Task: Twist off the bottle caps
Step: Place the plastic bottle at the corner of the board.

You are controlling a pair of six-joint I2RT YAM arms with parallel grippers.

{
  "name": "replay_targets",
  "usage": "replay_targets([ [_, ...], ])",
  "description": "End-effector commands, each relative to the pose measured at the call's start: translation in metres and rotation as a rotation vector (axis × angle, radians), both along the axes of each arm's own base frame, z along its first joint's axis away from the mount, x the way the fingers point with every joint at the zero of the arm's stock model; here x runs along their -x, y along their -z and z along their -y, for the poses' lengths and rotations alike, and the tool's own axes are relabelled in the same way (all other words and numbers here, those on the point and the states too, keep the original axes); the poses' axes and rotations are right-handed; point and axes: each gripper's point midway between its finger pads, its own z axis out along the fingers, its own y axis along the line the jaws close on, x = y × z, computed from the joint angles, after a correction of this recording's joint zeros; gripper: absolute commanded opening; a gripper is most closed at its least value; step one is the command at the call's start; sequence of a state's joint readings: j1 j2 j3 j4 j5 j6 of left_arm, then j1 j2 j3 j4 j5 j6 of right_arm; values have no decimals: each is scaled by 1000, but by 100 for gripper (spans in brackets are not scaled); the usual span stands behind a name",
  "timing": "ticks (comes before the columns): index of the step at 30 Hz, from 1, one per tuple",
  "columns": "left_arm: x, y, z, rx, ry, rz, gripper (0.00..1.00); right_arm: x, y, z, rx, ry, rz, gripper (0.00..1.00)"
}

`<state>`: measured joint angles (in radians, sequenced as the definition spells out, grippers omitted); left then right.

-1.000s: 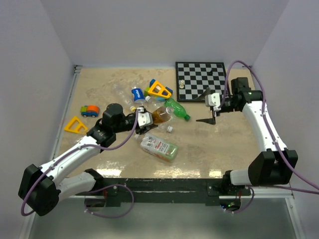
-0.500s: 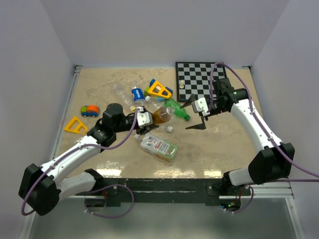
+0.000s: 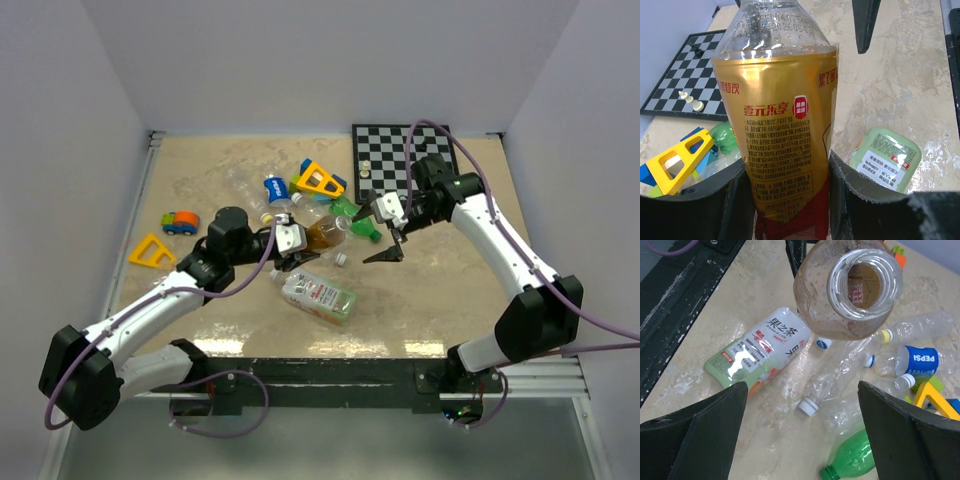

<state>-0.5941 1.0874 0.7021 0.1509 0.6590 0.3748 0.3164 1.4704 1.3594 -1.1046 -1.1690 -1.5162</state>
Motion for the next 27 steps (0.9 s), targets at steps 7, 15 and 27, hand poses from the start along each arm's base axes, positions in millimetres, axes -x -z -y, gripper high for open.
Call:
replay_targets([
  [7, 4, -12, 11, 46, 51, 10, 0, 2, -20, -22, -32, -45, -41, 93],
  [15, 3, -7, 15, 49, 48, -36, 0, 8, -28, -50, 9, -101, -52, 92],
  [27, -3, -7, 16, 55, 12, -72, 0, 12, -22, -68, 84, -81, -56, 75],
])
